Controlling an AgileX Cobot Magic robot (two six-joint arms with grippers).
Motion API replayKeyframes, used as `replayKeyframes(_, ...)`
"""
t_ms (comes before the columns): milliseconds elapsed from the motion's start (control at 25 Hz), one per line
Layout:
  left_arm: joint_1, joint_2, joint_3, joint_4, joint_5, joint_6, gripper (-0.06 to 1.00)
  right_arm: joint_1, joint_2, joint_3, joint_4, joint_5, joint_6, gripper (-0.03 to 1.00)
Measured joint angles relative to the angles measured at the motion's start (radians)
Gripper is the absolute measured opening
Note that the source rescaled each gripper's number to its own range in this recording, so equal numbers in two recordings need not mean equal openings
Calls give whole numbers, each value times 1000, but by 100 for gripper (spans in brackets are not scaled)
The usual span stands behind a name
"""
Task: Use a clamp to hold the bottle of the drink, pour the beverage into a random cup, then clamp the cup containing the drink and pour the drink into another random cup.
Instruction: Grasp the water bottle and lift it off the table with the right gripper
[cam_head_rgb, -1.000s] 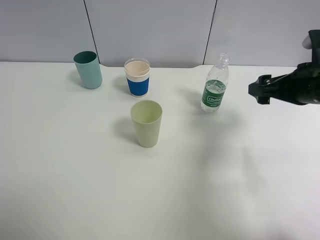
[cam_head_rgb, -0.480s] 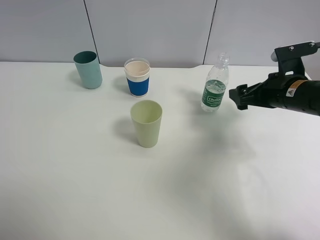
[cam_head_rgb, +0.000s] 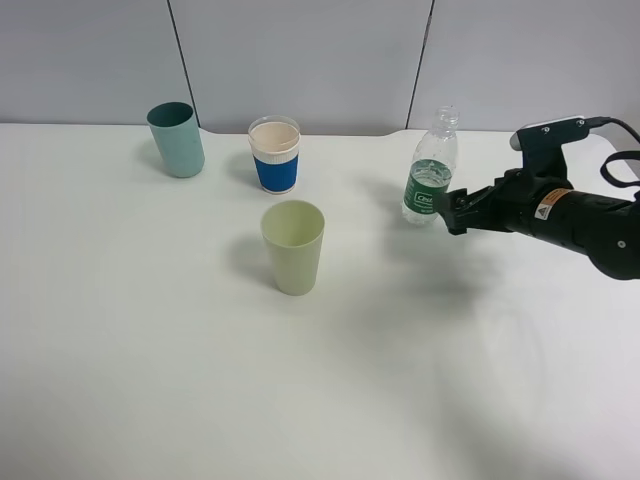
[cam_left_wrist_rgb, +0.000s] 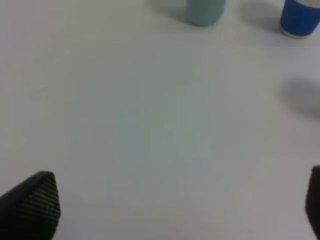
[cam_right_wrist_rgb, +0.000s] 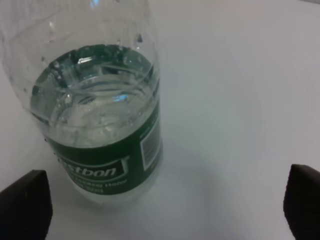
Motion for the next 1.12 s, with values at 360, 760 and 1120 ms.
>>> replayKeyframes(360,0,0,0,0,0,0,100,0,151,-1,-17,-206,0,100)
replayKeyframes(760,0,0,0,0,0,0,100,0,185,-93,-29,-178,10,100)
replayKeyframes(1120,0,0,0,0,0,0,100,15,280,-254,-158,-115,63,96)
